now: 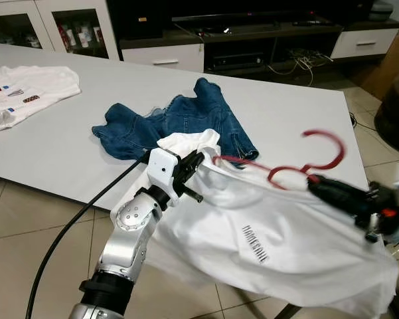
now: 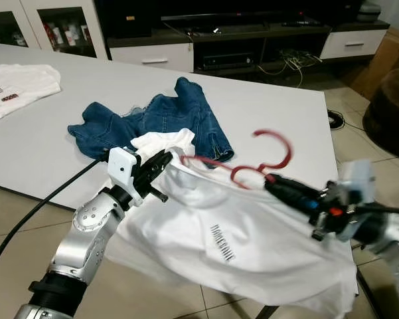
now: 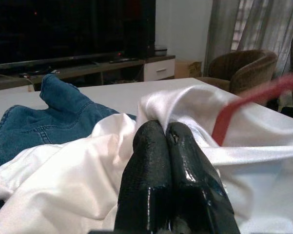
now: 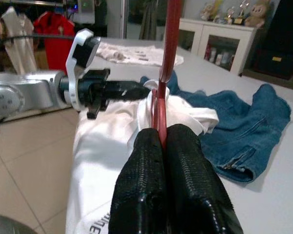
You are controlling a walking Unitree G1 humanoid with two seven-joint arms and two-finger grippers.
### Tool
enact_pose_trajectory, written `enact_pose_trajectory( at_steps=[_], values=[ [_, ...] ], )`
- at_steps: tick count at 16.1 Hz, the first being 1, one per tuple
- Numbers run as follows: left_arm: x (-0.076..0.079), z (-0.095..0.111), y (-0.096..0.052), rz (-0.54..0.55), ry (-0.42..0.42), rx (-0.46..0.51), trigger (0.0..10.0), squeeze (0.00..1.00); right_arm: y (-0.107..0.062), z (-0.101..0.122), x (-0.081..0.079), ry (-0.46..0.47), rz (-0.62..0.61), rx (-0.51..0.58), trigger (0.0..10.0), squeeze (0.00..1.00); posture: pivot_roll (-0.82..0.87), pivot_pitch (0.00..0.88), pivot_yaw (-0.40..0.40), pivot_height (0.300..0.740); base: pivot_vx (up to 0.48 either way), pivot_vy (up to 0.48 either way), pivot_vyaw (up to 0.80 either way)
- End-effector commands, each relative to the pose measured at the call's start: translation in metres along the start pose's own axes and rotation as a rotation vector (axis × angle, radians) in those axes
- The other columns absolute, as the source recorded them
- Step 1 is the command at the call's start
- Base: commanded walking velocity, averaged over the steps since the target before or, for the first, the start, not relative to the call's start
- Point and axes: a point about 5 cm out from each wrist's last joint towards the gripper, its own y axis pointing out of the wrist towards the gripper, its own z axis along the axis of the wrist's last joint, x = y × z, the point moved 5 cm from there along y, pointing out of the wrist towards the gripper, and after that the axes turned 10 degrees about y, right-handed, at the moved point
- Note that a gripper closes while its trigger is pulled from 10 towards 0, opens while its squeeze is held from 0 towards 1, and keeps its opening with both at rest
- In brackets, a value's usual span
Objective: Hang hanger
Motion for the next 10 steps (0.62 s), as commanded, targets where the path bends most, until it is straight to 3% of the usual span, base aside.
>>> enact_pose_trajectory(
  at_steps=[1, 3, 8, 10],
  values=[
    [-0.003, -0.003, -0.002, 0.000, 0.016, -0.015, 2.8, 0.00, -0.008, 0.017, 0.000, -0.025, 0.012, 0.044, 10.0, 0.00, 0.02, 0.018, 0.041, 0.740, 0.000, 0.000, 0.00],
    [-0.005, -0.004, -0.003, -0.001, 0.019, -0.020, 2.9, 0.00, -0.015, 0.029, -0.008, -0.022, 0.059, 0.069, 10.0, 0.00, 0.02, 0.016, 0.044, 0.740, 0.000, 0.000, 0.00],
    [-0.004, -0.003, -0.001, -0.011, 0.024, -0.018, 3.0, 0.00, -0.016, 0.032, -0.018, 0.013, 0.131, 0.056, 10.0, 0.00, 0.01, 0.018, 0.047, 0.740, 0.000, 0.000, 0.00],
    [-0.004, -0.002, -0.001, -0.012, 0.023, -0.016, 3.0, 0.00, -0.012, 0.045, -0.001, 0.007, 0.050, 0.163, 10.0, 0.00, 0.01, 0.021, 0.046, 0.740, 0.000, 0.000, 0.00]
  ],
)
